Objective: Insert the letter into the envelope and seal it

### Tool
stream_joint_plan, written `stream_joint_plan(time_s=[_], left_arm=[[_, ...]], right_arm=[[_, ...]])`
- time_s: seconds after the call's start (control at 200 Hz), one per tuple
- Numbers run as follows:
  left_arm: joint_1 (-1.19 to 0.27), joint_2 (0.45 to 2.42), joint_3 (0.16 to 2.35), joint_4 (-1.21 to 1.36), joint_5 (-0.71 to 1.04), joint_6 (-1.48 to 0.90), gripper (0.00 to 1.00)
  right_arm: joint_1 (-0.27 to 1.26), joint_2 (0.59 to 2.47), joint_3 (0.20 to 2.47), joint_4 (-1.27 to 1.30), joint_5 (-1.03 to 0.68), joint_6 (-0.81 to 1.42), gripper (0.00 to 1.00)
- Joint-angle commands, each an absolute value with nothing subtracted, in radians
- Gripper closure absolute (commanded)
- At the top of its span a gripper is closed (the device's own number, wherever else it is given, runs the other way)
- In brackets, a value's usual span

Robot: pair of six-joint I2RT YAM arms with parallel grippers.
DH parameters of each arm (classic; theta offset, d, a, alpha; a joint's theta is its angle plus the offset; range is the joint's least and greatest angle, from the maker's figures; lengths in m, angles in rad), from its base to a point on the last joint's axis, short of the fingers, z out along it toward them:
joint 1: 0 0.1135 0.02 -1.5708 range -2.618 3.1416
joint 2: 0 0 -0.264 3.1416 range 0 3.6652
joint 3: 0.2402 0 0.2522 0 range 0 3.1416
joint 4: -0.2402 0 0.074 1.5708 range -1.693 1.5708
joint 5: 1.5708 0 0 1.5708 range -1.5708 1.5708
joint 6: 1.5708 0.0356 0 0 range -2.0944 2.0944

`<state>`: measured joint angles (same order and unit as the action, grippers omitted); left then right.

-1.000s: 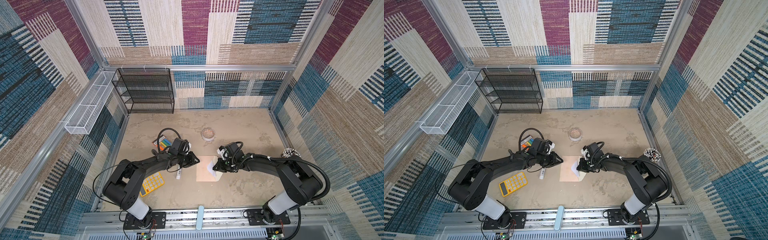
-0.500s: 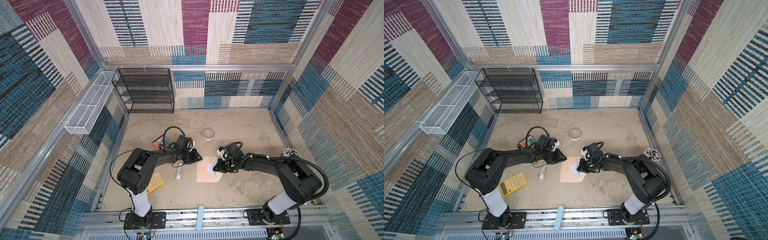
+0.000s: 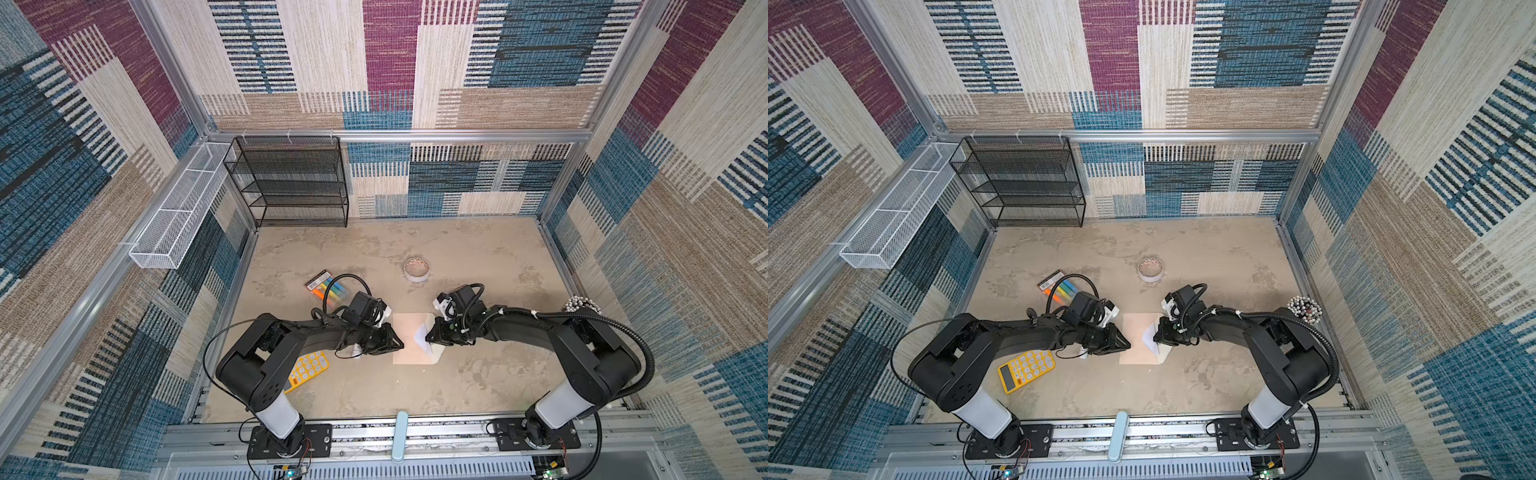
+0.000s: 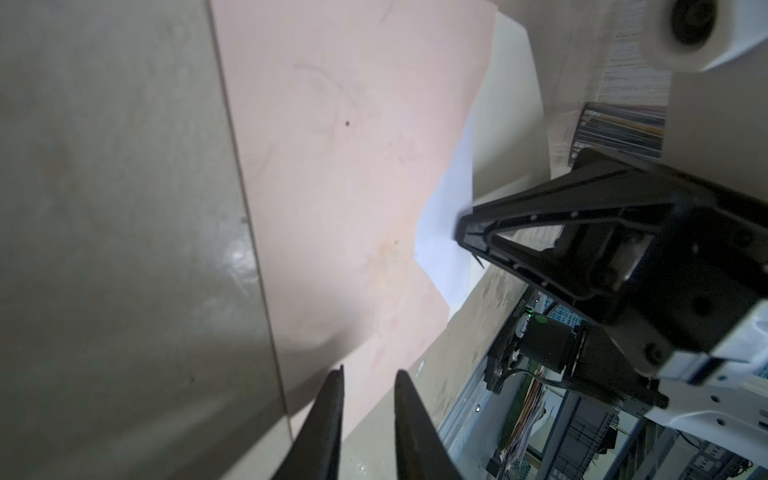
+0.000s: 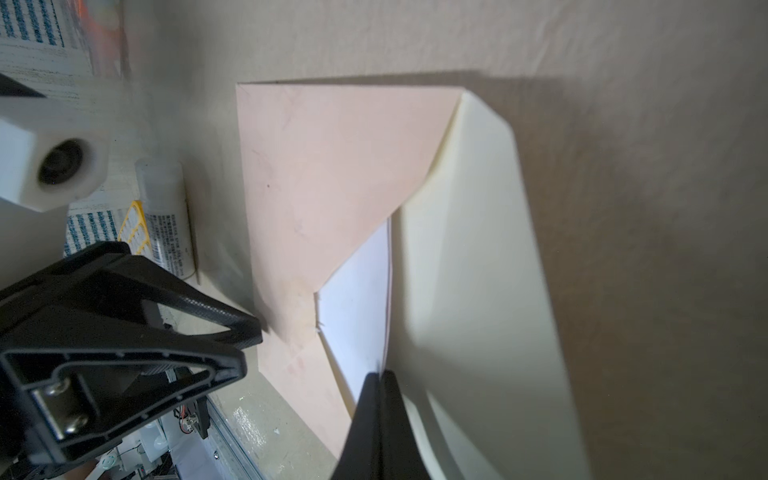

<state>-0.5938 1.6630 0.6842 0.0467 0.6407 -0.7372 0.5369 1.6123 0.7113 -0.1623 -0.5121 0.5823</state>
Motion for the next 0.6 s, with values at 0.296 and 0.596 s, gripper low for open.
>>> stream_joint_plan(time_s=[0.296,0.596], left_arm=[[-0.593,1.695,0.637,0.1,0.622,-0.796,0.8],[-0.592,1.725,0.627,0.116,0.598,-0.817,0.78]], right_arm=[[0.531,1.587,0.705,-0.176,-0.486,0.588,1.0],[0.497,1.516,0.648,-0.196,-0.476,0.601,1.0]])
